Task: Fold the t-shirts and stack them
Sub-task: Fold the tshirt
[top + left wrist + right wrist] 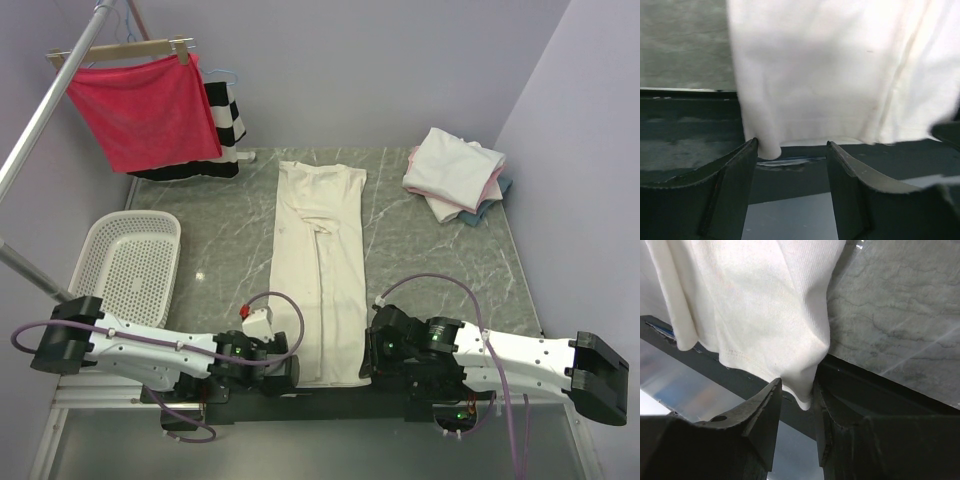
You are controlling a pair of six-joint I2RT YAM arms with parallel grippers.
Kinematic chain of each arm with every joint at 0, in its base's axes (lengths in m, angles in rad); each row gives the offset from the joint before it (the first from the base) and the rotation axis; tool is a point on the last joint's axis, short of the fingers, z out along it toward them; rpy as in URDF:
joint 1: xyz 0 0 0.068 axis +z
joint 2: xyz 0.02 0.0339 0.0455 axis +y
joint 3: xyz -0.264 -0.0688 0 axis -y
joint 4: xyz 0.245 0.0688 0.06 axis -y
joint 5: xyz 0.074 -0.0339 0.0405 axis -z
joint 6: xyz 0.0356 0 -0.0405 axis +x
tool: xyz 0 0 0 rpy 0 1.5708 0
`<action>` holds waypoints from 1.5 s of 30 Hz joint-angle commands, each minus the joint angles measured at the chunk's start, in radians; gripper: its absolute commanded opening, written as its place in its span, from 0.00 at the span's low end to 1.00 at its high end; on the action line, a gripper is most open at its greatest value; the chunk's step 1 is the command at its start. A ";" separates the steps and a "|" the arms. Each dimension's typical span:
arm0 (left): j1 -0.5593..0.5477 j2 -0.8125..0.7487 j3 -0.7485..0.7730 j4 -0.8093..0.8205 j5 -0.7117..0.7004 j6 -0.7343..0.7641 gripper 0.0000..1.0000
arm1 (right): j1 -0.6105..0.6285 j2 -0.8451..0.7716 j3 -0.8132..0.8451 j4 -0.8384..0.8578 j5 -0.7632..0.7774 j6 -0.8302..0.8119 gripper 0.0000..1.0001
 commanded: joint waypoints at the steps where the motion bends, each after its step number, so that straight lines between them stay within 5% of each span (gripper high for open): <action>1: -0.010 0.024 0.018 -0.122 0.026 -0.046 0.63 | 0.005 -0.004 0.027 -0.015 0.031 -0.011 0.40; 13: -0.010 0.036 -0.071 -0.015 0.074 -0.080 0.60 | 0.005 -0.006 0.018 -0.006 0.024 0.001 0.39; 18: -0.010 0.084 -0.068 0.028 0.056 -0.093 0.45 | 0.008 -0.003 -0.003 0.026 0.002 0.015 0.38; 20: -0.010 0.090 -0.063 0.022 0.043 -0.101 0.35 | 0.013 -0.009 -0.010 0.040 -0.002 0.024 0.31; 24: -0.010 0.052 -0.069 0.000 0.014 -0.129 0.12 | 0.016 -0.017 -0.004 0.038 0.005 0.016 0.00; 27: -0.012 0.000 -0.074 -0.015 -0.014 -0.129 0.01 | 0.018 -0.029 0.015 0.031 0.024 0.001 0.00; 36: -0.012 -0.072 0.043 -0.185 -0.130 -0.153 0.01 | 0.015 -0.081 0.140 -0.031 0.160 -0.080 0.00; 45: 0.080 -0.109 0.096 -0.212 -0.240 -0.063 0.04 | -0.064 0.080 0.315 -0.078 0.271 -0.257 0.00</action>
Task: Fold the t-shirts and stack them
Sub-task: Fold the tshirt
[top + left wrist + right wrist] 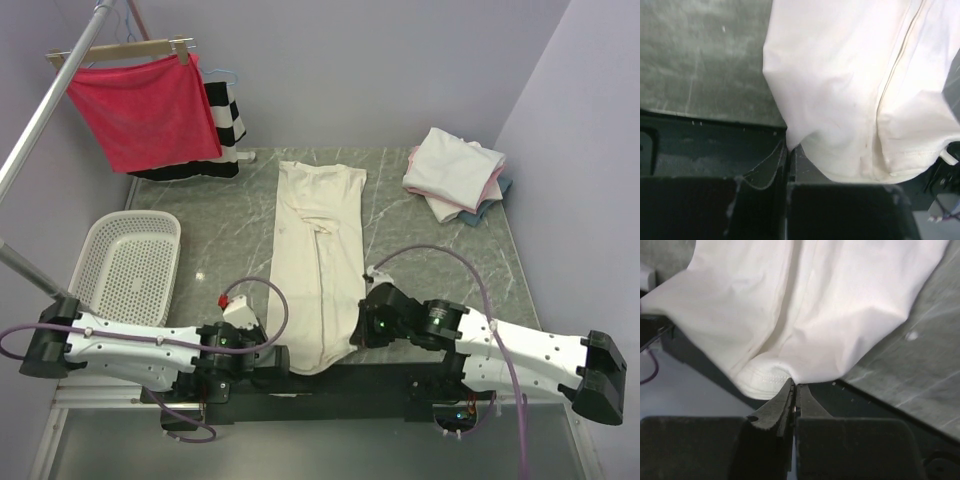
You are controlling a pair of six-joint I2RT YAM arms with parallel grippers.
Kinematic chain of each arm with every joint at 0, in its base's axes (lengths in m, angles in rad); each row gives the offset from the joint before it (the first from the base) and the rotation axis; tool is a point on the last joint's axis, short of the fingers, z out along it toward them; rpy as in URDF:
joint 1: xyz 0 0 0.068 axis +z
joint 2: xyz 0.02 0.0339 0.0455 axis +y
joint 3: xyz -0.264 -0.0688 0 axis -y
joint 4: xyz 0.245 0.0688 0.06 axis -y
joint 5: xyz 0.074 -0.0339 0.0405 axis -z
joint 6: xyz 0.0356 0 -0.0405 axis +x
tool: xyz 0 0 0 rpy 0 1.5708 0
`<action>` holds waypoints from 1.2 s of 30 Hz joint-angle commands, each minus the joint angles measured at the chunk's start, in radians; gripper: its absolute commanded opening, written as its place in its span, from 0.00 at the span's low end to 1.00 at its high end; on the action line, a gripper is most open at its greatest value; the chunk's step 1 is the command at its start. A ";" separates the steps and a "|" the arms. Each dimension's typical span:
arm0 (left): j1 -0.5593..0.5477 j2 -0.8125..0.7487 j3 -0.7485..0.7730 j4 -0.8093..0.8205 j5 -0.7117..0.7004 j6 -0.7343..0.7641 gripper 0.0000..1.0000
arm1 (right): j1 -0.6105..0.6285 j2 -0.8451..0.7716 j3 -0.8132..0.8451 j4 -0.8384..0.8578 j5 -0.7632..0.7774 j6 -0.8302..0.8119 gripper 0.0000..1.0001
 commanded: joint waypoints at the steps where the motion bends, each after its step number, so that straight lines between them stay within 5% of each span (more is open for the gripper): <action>1: 0.094 -0.026 0.058 -0.024 -0.109 0.090 0.04 | -0.062 0.107 0.093 -0.021 0.093 -0.139 0.00; 10: 0.428 0.010 0.110 0.171 -0.135 0.485 0.04 | -0.278 0.312 0.228 0.015 0.070 -0.339 0.00; 17: 0.698 0.132 0.121 0.445 0.035 0.843 0.08 | -0.392 0.498 0.378 0.035 0.024 -0.443 0.00; 25: 0.858 0.393 0.232 0.581 0.134 1.013 0.02 | -0.481 0.669 0.504 0.015 0.009 -0.518 0.00; 36: 1.002 0.522 0.322 0.694 0.203 1.158 0.03 | -0.551 0.802 0.602 0.014 0.024 -0.548 0.02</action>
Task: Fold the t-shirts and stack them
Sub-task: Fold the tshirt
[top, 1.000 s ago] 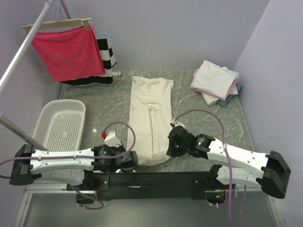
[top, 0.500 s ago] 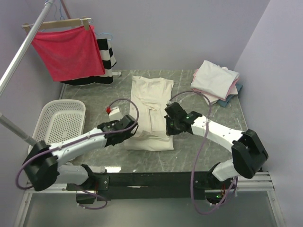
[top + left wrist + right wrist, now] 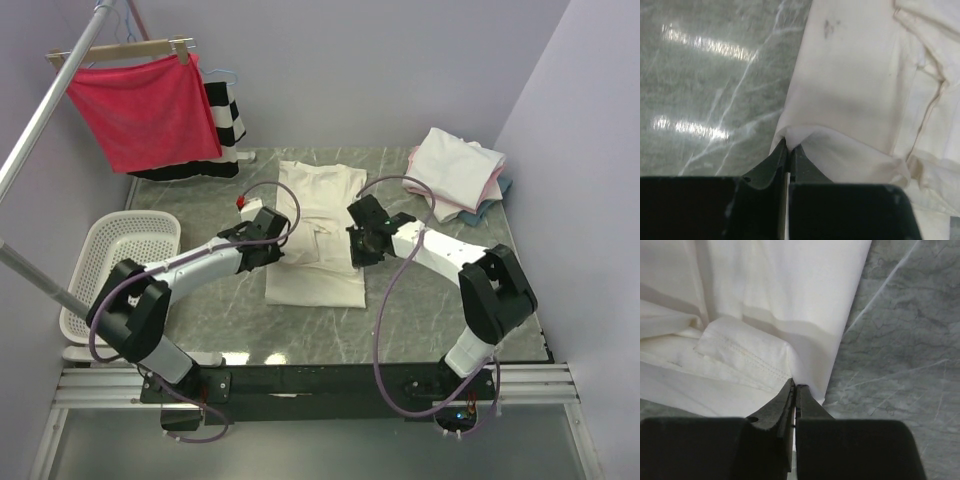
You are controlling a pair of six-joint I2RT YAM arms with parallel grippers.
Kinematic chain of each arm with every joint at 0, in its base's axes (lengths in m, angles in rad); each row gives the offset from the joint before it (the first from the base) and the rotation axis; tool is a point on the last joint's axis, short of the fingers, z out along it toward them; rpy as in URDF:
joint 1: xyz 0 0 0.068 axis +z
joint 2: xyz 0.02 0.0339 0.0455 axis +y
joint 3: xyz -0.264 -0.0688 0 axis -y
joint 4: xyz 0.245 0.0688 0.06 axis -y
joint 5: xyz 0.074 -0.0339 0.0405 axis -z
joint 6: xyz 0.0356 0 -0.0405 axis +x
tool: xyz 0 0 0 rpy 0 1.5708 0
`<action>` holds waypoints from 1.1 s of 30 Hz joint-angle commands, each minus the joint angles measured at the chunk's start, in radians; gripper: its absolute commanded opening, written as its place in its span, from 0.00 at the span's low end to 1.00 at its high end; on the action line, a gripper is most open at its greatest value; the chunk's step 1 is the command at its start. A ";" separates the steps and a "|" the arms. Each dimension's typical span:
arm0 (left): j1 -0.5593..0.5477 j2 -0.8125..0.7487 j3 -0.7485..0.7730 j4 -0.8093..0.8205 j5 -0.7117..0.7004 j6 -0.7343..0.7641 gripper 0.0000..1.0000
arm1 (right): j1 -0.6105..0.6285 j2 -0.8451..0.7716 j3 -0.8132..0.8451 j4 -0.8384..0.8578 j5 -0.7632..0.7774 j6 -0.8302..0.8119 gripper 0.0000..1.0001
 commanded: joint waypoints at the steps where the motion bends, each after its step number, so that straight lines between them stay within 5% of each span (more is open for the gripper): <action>1: 0.042 0.059 0.068 0.080 0.043 0.095 0.09 | -0.025 0.045 0.061 0.000 0.017 -0.033 0.14; 2: 0.045 0.070 0.080 0.083 0.048 0.105 0.19 | -0.029 0.057 0.086 -0.008 0.027 -0.034 0.38; 4: 0.047 0.102 0.094 0.089 0.048 0.116 0.49 | -0.030 0.077 0.106 -0.011 0.087 -0.030 0.44; 7: 0.051 0.104 0.118 0.080 0.029 0.130 0.72 | -0.036 0.050 0.133 -0.026 0.144 -0.025 0.52; 10: 0.054 0.066 0.131 0.032 -0.023 0.147 0.79 | -0.036 -0.007 0.136 -0.028 0.103 -0.027 0.58; 17: 0.056 -0.057 0.079 0.058 0.178 0.184 0.81 | -0.030 -0.027 0.113 -0.010 -0.133 0.008 0.59; 23: 0.056 -0.005 0.066 0.115 0.417 0.208 0.77 | -0.013 0.019 0.084 0.040 -0.241 0.039 0.59; 33: 0.059 0.114 0.103 0.161 0.426 0.219 0.76 | -0.009 0.171 0.176 0.064 -0.207 0.019 0.59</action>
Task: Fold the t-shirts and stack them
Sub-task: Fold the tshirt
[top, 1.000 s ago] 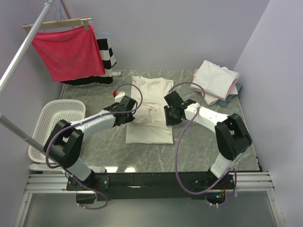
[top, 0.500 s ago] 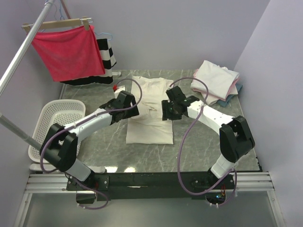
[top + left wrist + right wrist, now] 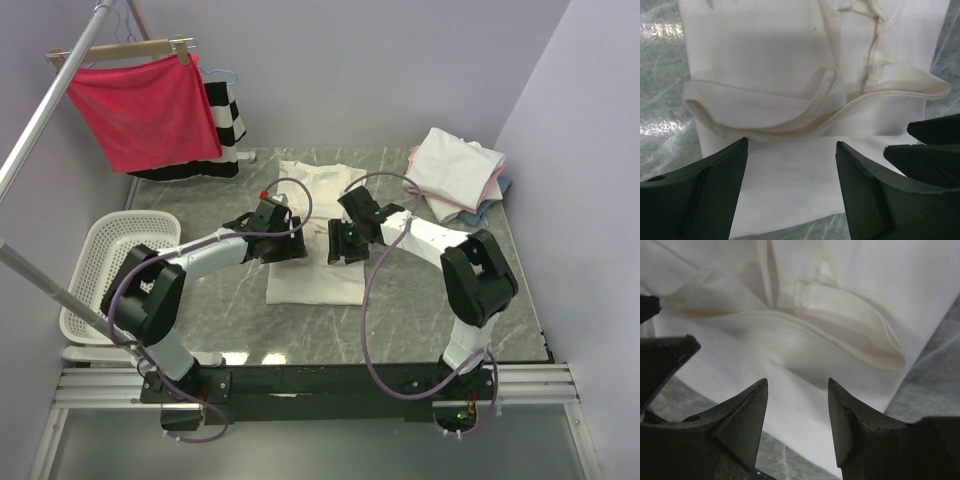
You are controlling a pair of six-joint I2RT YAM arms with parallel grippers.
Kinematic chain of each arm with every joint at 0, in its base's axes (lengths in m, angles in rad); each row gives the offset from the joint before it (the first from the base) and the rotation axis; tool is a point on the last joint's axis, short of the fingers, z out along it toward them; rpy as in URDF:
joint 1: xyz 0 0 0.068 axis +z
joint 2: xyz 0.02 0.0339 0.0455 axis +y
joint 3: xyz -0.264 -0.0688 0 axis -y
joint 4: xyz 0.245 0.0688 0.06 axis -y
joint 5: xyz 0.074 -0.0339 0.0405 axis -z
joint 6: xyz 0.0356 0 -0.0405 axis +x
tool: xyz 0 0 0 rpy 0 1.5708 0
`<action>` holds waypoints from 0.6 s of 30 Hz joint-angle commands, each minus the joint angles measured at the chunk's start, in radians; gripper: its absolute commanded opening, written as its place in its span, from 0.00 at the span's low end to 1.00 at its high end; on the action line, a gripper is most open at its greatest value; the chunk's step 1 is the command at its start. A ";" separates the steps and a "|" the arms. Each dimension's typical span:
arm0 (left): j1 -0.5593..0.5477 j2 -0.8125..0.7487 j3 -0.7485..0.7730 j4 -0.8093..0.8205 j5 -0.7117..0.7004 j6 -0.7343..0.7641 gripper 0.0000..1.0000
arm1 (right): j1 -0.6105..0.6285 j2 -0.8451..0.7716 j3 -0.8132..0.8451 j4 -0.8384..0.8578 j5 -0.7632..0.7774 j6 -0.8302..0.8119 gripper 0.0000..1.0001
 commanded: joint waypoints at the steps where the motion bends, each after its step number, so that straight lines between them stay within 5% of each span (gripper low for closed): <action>1: 0.006 0.013 0.043 0.053 0.020 0.030 0.76 | 0.005 0.070 0.091 0.029 0.035 -0.009 0.59; 18: 0.009 -0.059 0.068 0.007 -0.026 0.113 0.77 | -0.055 0.245 0.177 0.019 0.282 0.028 0.59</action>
